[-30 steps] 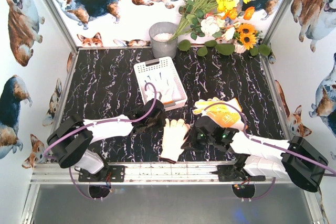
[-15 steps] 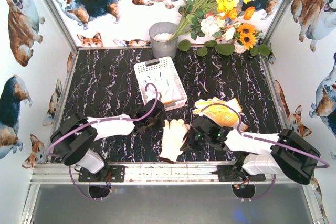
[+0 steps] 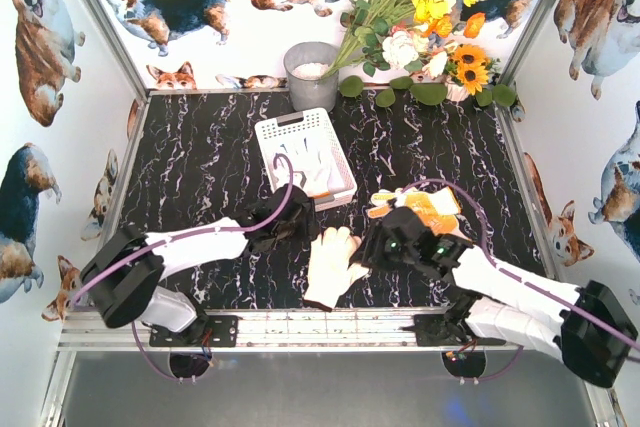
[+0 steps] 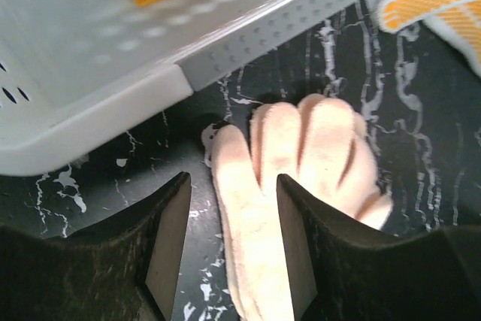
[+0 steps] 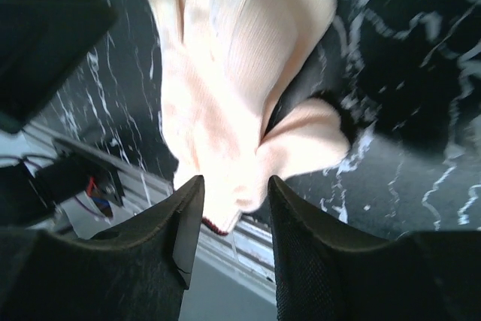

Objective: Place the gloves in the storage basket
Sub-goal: Pair the glove with the glove.

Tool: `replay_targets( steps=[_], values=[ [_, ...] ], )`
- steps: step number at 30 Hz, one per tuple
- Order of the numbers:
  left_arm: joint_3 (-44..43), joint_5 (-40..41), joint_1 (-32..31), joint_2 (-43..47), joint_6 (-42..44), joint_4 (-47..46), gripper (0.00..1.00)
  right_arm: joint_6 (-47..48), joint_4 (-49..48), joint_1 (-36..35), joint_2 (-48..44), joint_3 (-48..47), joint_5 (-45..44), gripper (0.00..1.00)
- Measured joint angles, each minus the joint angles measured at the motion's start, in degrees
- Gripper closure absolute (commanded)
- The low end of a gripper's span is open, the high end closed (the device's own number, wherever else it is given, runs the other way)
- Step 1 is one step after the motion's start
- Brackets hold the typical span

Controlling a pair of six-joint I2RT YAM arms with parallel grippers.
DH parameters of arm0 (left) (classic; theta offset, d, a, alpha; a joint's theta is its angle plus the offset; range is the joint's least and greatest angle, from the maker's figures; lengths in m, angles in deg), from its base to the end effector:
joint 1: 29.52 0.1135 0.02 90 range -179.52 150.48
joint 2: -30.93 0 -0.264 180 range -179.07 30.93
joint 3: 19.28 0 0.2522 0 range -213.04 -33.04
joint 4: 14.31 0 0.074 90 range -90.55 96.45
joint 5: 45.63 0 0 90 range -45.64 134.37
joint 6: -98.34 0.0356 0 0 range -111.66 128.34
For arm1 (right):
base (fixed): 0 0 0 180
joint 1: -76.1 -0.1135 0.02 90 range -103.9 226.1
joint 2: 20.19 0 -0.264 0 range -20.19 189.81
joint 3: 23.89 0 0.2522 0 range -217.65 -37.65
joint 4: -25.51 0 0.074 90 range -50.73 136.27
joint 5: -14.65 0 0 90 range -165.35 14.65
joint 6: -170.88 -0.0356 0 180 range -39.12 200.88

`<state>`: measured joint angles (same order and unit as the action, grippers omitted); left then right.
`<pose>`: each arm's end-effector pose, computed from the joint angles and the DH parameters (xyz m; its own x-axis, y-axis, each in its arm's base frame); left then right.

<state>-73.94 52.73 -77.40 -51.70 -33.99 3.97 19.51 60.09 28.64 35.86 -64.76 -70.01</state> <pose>0.1946 -0.2075 0.1781 -0.8069 -0.1009 -0.5819 0.1664 0.9065 -0.3880 0.1238 0.1398 0.1829 -0.9269 0.2825 -0.2472 0.0820 0.7950 0.6010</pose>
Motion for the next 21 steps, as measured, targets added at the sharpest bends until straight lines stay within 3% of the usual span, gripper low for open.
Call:
replay_targets(
  steps=[4,11,21],
  values=[
    [0.0,-1.0,-1.6,3.4,-0.4,0.5,0.64,1.0,-0.5,5.9,-0.7,0.0,1.1,0.57],
    [3.7,-4.6,-6.5,9.3,-4.3,-0.9,0.77,1.4,-6.5,7.5,4.5,0.6,2.4,0.57],
    [9.4,-9.9,-13.4,9.2,-11.6,-7.6,0.82,-0.5,-17.2,8.2,13.2,2.5,2.1,0.56]
  ],
)
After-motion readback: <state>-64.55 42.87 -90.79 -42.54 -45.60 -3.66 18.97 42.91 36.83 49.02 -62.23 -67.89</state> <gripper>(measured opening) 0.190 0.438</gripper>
